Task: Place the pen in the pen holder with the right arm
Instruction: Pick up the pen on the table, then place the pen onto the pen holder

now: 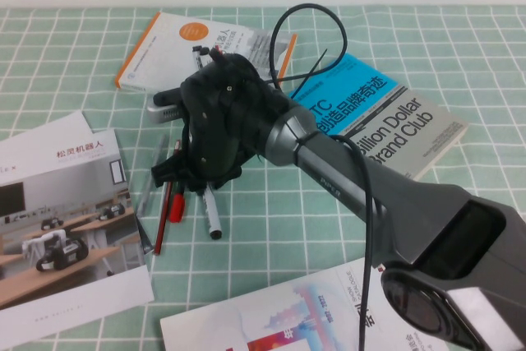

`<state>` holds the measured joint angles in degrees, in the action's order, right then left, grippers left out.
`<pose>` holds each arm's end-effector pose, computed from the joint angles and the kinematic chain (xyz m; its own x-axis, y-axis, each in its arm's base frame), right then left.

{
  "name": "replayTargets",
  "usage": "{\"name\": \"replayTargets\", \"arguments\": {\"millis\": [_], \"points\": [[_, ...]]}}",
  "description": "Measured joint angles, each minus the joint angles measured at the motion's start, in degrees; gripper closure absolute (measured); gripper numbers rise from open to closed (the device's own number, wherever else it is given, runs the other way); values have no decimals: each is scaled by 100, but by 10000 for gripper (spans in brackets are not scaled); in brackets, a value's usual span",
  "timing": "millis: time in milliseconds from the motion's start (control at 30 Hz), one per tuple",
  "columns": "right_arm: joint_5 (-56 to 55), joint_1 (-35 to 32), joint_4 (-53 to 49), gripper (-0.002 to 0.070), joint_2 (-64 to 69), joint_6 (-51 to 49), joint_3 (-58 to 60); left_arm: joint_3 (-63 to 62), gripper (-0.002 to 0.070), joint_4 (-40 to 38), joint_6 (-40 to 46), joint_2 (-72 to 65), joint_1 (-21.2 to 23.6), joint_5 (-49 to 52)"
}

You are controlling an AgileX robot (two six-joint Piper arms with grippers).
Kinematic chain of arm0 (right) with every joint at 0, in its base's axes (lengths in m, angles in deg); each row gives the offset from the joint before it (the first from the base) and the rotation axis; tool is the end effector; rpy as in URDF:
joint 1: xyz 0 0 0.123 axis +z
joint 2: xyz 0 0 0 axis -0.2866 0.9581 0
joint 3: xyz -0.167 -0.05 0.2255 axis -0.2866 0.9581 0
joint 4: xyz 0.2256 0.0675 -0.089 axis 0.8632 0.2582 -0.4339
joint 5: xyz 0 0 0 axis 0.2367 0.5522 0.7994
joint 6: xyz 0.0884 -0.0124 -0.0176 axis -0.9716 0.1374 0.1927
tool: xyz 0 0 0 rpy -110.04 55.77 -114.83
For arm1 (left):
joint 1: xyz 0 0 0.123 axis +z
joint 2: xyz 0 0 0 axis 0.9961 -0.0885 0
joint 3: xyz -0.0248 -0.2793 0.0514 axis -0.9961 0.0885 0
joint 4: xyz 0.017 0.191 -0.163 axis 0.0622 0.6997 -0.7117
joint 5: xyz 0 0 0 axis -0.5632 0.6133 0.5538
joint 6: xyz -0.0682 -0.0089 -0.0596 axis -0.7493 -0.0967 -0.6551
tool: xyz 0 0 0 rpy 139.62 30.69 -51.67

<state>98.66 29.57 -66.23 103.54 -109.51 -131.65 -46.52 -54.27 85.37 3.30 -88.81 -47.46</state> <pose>0.3794 0.3879 0.1875 -0.8559 -0.3721 -0.3592 -0.4250 0.9018 0.0783 0.0519 -0.0050 0.1721 -0.3023 -0.0158 -0.9531 0.0708 0.9967 -0.0389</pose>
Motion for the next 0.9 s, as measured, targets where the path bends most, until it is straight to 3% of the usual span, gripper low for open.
{"name": "replayTargets", "arguments": {"millis": [100, 567, 900], "points": [[0, -13, 85, 566, 0, 155, 0, 0, 680, 0, 0, 0, 0, 0], [1, 12, 675, 564, -692, 424, 217, 0, 680, 0, 0, 0, 0, 0], [1, 117, 45, 564, -2383, 686, 1723, 0, 680, 0, 0, 0, 0, 0]]}}
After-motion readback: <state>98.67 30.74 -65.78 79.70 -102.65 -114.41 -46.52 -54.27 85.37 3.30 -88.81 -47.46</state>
